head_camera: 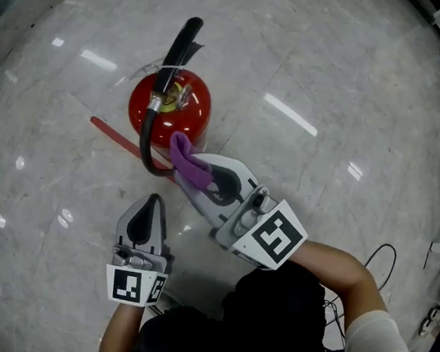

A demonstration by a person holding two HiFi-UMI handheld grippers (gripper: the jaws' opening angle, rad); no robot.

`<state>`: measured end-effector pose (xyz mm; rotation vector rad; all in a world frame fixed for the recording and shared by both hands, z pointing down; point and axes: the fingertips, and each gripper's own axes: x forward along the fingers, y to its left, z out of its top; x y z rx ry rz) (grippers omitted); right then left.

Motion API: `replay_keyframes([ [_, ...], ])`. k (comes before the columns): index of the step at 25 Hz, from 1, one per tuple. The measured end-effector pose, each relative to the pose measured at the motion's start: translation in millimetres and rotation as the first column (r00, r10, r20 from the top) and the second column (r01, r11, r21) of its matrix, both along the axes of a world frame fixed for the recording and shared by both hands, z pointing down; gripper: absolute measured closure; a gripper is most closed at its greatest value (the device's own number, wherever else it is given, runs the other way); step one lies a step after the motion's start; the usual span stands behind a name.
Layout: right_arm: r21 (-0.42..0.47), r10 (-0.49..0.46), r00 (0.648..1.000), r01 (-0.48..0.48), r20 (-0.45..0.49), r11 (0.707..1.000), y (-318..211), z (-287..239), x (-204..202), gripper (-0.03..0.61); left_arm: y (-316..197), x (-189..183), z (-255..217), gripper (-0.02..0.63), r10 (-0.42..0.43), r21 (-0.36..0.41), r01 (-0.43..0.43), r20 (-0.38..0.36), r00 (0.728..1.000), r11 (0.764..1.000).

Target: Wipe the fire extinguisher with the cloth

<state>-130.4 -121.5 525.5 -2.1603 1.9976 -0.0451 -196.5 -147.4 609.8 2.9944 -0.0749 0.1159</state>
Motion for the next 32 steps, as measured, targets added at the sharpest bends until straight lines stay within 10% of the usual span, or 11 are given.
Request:
replay_keyframes([
  [21,-0.185,-0.012,0.991,0.038,0.135,0.982,11.2,77.2,4.5,0.522,5.7,29.6,18.4,0.608,-0.029,-0.071,0.033,0.056,0.998,0.997],
  [32,-0.390,-0.002,0.974,0.092,0.224,0.916,27.0,100.9,-19.7,0.522,-8.1,6.4,0.0,0.609,-0.015,-0.077,0.025,0.121,0.992,0.997],
])
